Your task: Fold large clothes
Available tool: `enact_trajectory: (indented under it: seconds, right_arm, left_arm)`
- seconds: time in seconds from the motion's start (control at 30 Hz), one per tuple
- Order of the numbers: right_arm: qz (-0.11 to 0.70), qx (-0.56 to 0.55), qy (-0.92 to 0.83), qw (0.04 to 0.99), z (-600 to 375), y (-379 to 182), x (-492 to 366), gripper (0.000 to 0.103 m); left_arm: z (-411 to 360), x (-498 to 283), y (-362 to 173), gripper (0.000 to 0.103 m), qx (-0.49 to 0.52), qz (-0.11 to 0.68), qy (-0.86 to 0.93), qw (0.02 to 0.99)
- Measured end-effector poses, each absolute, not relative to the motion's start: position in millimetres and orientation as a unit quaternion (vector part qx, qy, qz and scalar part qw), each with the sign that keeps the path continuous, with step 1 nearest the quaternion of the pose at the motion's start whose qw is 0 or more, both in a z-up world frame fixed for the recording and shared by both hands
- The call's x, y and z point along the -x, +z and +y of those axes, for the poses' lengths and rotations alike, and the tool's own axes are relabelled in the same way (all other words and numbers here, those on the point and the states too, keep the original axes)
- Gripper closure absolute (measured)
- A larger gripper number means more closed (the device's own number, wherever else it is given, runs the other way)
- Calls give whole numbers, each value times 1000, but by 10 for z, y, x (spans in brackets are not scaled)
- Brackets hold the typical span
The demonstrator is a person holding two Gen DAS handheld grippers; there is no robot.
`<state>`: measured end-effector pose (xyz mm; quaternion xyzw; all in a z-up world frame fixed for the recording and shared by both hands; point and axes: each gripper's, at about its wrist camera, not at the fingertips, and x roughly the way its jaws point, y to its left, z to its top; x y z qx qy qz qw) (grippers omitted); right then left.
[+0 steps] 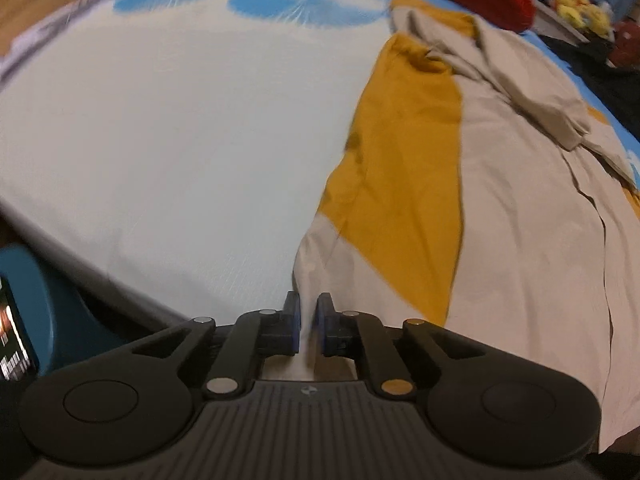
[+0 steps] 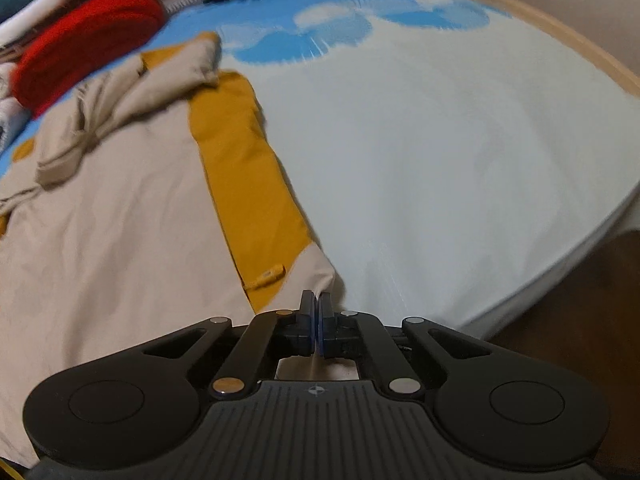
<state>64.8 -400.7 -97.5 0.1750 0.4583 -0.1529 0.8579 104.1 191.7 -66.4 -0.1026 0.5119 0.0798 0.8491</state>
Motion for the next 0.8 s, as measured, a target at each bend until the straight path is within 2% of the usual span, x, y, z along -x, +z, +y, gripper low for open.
enact_trajectory:
  seconds: [0.1,0.33,0.43,0.53,0.8]
  right_arm:
    - [469,-176,-156,851,-3998,-1007,-658,96]
    - [477,-158,-155,850,-3935,-1047,-674,95]
    - [474,-145,-153,855,-3909,-1036,-676,101]
    - [463,-145,-151,861,-3916,-988,-660,102]
    - [477,-160,-158,850,-3947,-1039,-660,97]
  left_arm:
    - [1924,-1048,-660,94,100,513,78,849]
    - [1913,-1041,-675,93,95,514,78,849]
    - [1877,-1052,-665,100,86,508,73,854]
    - [1829,-1049,-652,101,76,505,68,857]
    - [1810,-1056,-683,98,78,515,70,851]
